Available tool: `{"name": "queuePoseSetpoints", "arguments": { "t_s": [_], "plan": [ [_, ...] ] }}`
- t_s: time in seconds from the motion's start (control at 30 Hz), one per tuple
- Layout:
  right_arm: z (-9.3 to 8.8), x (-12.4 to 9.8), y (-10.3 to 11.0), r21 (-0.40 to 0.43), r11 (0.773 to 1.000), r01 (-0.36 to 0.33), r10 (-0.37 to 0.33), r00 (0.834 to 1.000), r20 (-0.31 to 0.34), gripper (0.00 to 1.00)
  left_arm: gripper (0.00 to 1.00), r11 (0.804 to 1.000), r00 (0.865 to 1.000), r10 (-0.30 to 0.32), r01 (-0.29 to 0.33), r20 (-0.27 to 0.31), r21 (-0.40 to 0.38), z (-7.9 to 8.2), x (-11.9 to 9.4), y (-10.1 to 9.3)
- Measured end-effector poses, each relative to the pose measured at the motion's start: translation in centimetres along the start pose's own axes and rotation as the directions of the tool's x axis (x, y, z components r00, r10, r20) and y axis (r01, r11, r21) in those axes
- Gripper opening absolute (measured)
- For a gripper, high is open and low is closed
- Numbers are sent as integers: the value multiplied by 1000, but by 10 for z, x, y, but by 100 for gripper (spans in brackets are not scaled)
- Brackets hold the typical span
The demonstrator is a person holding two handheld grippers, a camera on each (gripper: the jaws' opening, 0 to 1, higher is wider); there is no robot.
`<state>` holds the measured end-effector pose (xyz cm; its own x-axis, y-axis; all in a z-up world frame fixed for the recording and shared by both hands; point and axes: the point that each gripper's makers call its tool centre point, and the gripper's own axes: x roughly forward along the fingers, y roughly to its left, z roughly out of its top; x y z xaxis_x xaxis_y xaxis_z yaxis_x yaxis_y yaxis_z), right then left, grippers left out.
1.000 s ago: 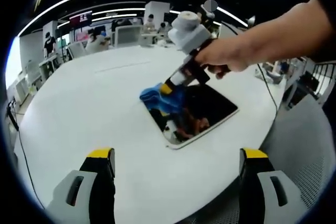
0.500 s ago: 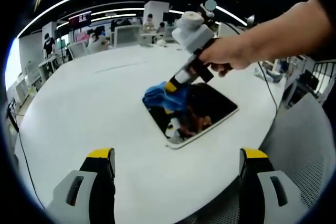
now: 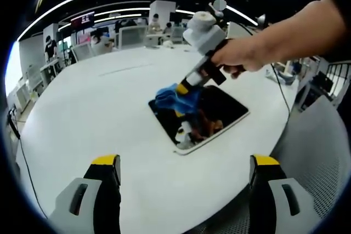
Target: Wipe the mirror surface with the cleaning cloth until all visible marks leave the cleaned area.
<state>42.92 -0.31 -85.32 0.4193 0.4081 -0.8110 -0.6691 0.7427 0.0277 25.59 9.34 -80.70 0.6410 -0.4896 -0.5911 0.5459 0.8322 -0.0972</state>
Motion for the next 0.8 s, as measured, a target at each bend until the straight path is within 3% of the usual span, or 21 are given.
{"name": "queuePoseSetpoints", "arguments": {
  "t_s": [0.17,0.8],
  "plan": [
    [-4,-1,4,-93,995,35,-35,999,3,1,99,1000,1000,5,-5,0,-2,0,0,1],
    [-18,-12,19,-50,998,48,-47,999,21,1,99,1000,1000,7,-7,5,-2,0,0,1]
  ]
}}
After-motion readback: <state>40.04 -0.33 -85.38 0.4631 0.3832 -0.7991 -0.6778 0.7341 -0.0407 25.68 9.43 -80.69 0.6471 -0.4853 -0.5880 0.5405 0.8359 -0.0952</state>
